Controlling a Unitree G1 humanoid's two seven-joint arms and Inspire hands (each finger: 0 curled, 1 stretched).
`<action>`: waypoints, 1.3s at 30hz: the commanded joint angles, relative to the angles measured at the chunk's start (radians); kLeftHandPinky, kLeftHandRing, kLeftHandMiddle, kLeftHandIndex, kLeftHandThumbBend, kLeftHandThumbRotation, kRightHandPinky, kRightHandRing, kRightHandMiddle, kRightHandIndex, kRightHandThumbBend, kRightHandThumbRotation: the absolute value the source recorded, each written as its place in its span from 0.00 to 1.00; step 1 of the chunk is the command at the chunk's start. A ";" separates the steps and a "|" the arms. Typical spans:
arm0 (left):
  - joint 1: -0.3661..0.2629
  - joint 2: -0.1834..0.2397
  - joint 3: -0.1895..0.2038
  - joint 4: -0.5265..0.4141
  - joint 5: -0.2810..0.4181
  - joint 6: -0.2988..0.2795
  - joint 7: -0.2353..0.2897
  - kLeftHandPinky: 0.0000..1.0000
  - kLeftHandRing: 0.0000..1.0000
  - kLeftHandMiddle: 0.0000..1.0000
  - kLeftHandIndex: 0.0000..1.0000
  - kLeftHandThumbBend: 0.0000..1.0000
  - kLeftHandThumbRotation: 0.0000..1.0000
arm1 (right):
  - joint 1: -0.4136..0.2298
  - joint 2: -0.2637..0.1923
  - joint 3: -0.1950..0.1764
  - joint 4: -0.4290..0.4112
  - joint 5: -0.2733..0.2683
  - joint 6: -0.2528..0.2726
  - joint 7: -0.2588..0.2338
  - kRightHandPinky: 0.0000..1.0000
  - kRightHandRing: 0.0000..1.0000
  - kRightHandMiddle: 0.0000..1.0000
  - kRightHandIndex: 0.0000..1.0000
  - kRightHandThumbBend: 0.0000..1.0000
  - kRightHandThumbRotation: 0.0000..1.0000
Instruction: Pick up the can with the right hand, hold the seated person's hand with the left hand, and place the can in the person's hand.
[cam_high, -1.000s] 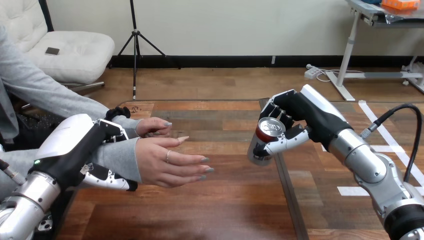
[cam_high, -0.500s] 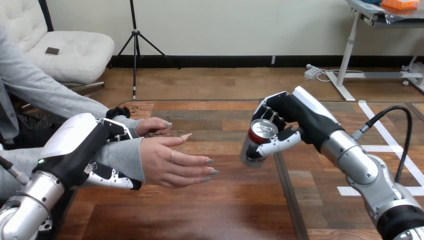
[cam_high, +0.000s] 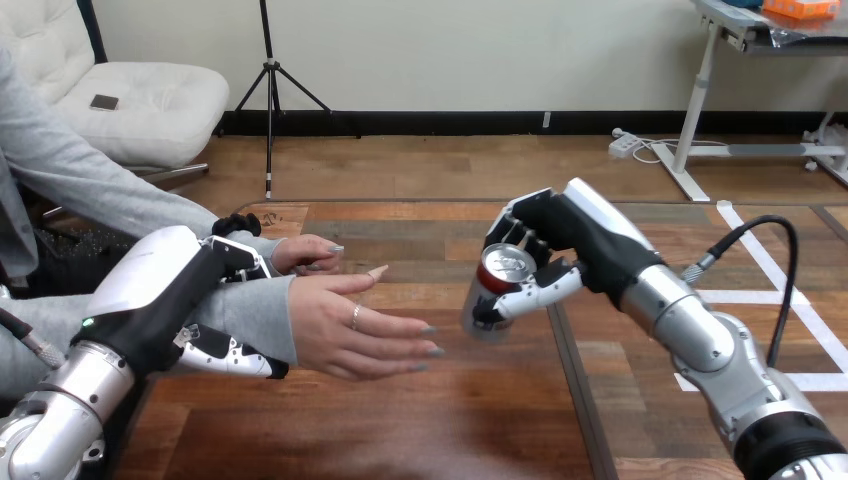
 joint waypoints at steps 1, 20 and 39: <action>-0.082 -0.032 0.009 -0.104 -0.052 -0.035 0.006 0.16 0.20 0.27 0.39 0.82 0.00 | -0.144 0.025 -0.003 -0.053 0.009 -0.009 -0.006 0.31 0.35 0.39 0.40 0.85 0.00; -0.078 -0.054 0.008 -0.117 -0.052 -0.028 0.005 0.14 0.17 0.25 0.39 0.81 0.00 | -0.159 0.066 0.023 -0.050 -0.005 -0.008 -0.002 0.30 0.33 0.39 0.40 0.85 0.00; -0.081 -0.073 0.001 -0.116 -0.042 -0.024 0.005 0.16 0.19 0.27 0.39 0.81 0.00 | -0.173 0.106 0.036 -0.040 -0.005 -0.034 0.000 0.27 0.30 0.36 0.40 0.85 0.00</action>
